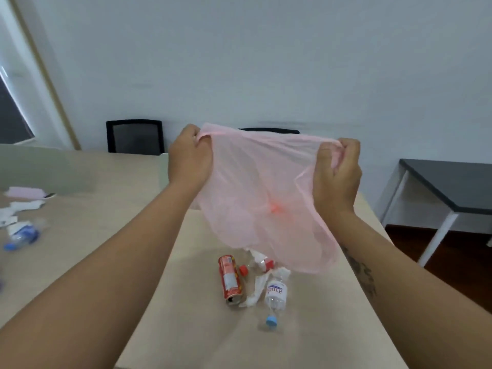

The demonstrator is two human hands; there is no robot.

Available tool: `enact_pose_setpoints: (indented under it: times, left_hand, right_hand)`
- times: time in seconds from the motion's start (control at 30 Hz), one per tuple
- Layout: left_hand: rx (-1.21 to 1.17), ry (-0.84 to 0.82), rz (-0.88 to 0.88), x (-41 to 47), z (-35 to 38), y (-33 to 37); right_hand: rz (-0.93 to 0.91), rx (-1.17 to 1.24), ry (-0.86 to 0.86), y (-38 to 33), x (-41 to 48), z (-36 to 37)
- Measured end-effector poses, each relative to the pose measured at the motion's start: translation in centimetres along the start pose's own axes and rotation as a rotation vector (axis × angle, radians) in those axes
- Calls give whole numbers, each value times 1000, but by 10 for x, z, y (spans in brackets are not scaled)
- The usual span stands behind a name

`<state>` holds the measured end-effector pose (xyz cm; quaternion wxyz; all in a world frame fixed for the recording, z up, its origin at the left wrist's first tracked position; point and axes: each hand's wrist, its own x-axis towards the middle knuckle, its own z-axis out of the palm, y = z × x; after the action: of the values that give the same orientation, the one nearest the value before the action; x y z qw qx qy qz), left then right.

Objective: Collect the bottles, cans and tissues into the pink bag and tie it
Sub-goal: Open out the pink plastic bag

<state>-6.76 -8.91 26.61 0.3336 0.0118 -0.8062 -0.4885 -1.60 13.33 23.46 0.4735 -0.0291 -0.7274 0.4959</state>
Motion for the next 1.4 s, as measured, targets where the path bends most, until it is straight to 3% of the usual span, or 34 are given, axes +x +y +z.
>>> enact_pose_setpoints:
  times: [0.1,0.23,0.33,0.43,0.53,0.67,0.73,0.87,0.97,1.17,1.4]
  left_hand:
    - [100,-86,143,32,-63,-34]
    - [312,-319,230,64,-141,-103]
    - [438,-389,102,82,-179,-168]
    - [222,-448,-168,87,-194,-226]
    - [-55,-392,-366,78,-189,-257]
    - [-65,-333,-459,64,-194,-286]
    - [-40,-364,-461,63,-213,-307]
    - [25,-448,-407,65,-244,-329]
    - [254,-535,-241,70,-255,-333]
    - [437,-574,-162,86,-278,-343]
    - [620,-537,-238,100,-291,-357]
  right_hand:
    - [-8,-61,-193,-11,-24,31]
    - [-45,-257,-362,0,-66,91]
    - [87,-500,-496,22,-110,137]
    - [343,-772,-789,17,-162,180]
    - [313,-532,-862,-27,-208,234]
    - [340,-411,-930,-53,-262,303]
    - [362,-342,-903,-51,-282,322]
    - [539,65,-856,-70,-303,344]
    - [406,2,-997,-75,-316,359]
    - [385,7,-914,-68,-318,367]
    - [684,38,-466,-50,-295,370]
